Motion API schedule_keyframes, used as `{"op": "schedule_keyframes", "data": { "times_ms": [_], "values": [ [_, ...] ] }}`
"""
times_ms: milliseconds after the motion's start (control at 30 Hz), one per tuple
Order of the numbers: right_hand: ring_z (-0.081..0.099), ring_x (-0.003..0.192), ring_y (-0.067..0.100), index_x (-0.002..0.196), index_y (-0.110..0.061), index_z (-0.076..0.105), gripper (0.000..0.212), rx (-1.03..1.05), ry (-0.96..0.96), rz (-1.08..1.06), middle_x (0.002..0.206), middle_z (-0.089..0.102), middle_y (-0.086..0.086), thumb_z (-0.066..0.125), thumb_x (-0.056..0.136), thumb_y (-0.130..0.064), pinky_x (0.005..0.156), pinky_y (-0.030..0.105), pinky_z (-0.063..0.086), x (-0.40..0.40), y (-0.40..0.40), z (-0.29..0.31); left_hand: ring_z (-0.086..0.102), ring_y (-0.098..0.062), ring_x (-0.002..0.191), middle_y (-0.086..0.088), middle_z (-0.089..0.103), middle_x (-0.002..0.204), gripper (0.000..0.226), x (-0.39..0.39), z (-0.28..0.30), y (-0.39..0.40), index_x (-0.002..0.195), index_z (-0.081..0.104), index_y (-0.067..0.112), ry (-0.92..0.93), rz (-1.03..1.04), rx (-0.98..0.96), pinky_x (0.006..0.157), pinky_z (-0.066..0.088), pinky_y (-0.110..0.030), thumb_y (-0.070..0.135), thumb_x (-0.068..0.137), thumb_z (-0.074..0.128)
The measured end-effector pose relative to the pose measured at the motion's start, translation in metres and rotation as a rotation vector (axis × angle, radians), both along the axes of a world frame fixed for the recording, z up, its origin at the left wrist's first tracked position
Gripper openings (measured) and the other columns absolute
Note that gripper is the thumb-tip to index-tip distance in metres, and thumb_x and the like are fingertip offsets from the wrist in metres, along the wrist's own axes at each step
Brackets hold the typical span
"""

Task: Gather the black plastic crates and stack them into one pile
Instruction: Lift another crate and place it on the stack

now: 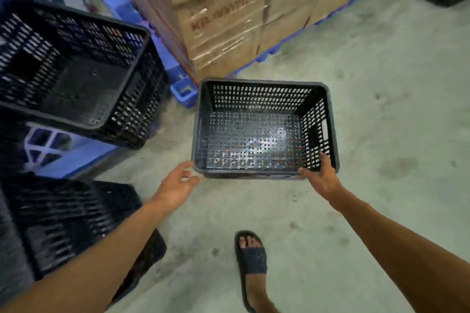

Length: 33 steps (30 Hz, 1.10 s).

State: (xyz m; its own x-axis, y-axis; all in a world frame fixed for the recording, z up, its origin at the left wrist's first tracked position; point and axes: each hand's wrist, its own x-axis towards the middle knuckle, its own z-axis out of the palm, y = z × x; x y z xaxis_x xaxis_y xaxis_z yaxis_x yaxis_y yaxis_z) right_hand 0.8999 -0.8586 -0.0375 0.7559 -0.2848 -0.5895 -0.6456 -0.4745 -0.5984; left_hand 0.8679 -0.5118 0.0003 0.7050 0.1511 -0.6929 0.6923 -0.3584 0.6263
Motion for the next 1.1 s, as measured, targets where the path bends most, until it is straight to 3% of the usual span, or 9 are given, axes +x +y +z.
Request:
{"op": "schedule_keyframes", "data": {
  "times_ms": [133,233,333,400,467,567,767,967,1100],
  "values": [
    [0.042,0.133,0.038,0.154,-0.014,0.018,0.093,-0.058,0.1,-0.027,0.148,0.042,0.02,0.076,0.082,-0.024,0.111,0.048,0.035,0.032,-0.079,-0.054,0.048,-0.019,0.099,-0.004,0.052,0.106,0.035,0.045,-0.065,-0.023,0.122,0.047,0.026,0.166,0.015,0.069,0.084,0.038,-0.034,0.015,0.091,0.061],
    [0.037,0.138,0.038,0.157,-0.015,0.005,0.098,-0.071,0.169,-0.035,0.154,0.033,0.02,0.072,0.086,-0.027,0.111,0.041,0.034,0.05,-0.112,-0.09,0.052,-0.027,0.111,-0.007,0.054,0.128,0.058,0.08,-0.104,-0.04,0.141,0.033,0.02,0.202,0.049,0.159,0.094,0.042,-0.04,0.02,0.09,0.061],
    [0.054,0.116,0.036,0.144,-0.009,0.032,0.065,-0.04,0.141,-0.11,0.137,0.052,0.017,0.067,0.089,-0.015,0.09,0.039,0.045,0.06,-0.121,-0.123,0.044,-0.041,0.127,-0.019,0.038,0.143,0.082,0.103,-0.139,-0.054,0.149,0.015,0.019,0.268,0.137,0.363,0.106,0.041,-0.052,0.026,0.086,0.066],
    [0.053,0.099,0.028,0.131,-0.008,0.042,0.043,-0.043,0.156,-0.202,0.12,0.056,0.013,0.058,0.091,-0.007,0.081,0.037,0.044,0.061,-0.121,-0.136,0.045,-0.042,0.125,-0.022,0.037,0.142,0.077,0.104,-0.149,-0.053,0.146,0.023,0.009,0.274,0.103,0.495,0.106,0.042,-0.049,0.016,0.083,0.067],
    [0.053,0.096,0.027,0.128,-0.007,0.046,0.041,-0.025,0.144,-0.293,0.113,0.056,0.011,0.046,0.089,0.003,0.08,0.04,0.048,0.063,-0.122,-0.139,0.053,-0.04,0.116,-0.023,0.05,0.131,0.057,0.1,-0.146,-0.043,0.132,0.04,0.003,0.234,0.009,0.586,0.099,0.047,-0.045,0.004,0.081,0.065],
    [0.055,0.096,0.031,0.123,-0.007,0.051,0.044,-0.02,0.129,-0.4,0.108,0.057,0.013,0.04,0.083,0.008,0.082,0.045,0.053,0.067,-0.123,-0.12,0.059,-0.035,0.098,-0.02,0.061,0.115,0.043,0.097,-0.122,-0.029,0.118,0.05,0.004,0.158,-0.074,0.637,0.087,0.051,-0.043,0.001,0.078,0.064],
    [0.055,0.071,0.029,0.097,-0.009,0.057,0.029,-0.15,0.015,-0.502,0.088,0.06,0.015,0.042,0.079,0.008,0.059,0.028,0.045,0.045,-0.113,-0.032,0.062,-0.033,0.101,-0.013,0.066,0.111,0.044,0.083,-0.032,-0.025,0.118,0.057,0.011,0.095,-0.109,0.625,0.087,0.05,-0.04,0.011,0.076,0.069],
    [0.054,0.077,0.029,0.095,-0.007,0.059,0.026,-0.141,-0.155,-0.569,0.086,0.06,0.017,0.046,0.079,0.007,0.072,0.036,0.045,-0.004,-0.094,0.078,0.063,-0.036,0.101,-0.01,0.065,0.11,0.05,0.04,0.076,-0.005,0.119,0.05,0.02,-0.032,-0.131,0.614,0.087,0.05,-0.042,0.019,0.072,0.067],
    [0.053,0.073,0.027,0.092,-0.006,0.059,0.024,-0.061,-0.296,-0.56,0.08,0.06,0.016,0.049,0.077,0.01,0.067,0.032,0.044,-0.028,-0.072,0.163,0.065,-0.038,0.09,-0.012,0.069,0.097,0.042,0.006,0.159,0.02,0.107,0.048,0.02,-0.209,-0.113,0.67,0.071,0.05,-0.041,0.029,0.072,0.071]
  ]
}}
